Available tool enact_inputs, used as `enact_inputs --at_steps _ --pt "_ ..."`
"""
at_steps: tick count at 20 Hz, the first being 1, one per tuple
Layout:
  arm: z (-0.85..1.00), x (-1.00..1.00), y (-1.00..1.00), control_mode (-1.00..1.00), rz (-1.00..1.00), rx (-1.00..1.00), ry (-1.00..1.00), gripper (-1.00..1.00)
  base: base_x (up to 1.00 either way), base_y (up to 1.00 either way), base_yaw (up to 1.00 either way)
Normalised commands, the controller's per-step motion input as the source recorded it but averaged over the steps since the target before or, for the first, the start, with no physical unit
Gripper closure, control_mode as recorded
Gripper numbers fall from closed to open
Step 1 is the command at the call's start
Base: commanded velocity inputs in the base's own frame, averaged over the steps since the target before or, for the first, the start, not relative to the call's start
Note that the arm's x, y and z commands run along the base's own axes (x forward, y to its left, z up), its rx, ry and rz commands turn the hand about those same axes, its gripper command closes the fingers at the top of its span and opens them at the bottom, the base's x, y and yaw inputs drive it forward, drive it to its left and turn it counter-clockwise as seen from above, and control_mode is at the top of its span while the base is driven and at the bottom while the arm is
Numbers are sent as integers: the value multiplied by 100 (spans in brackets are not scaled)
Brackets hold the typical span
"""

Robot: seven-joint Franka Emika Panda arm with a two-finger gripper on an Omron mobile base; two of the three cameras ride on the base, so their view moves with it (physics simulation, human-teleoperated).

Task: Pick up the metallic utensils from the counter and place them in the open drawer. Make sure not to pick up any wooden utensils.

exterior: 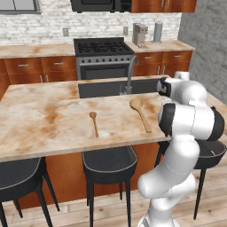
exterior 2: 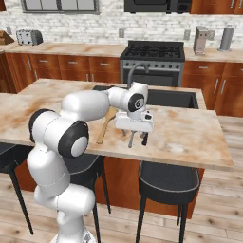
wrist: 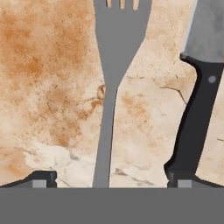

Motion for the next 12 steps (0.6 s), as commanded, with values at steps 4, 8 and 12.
enact_inputs --at_steps 4,8,12 --pt "0 0 22 -100 0 0 0 -100 0 0 0" --pt "-4 3 4 -100 0 0 0 -100 0 0 0" --pt "-26 0 0 -100 0 0 0 -100 0 0 0"
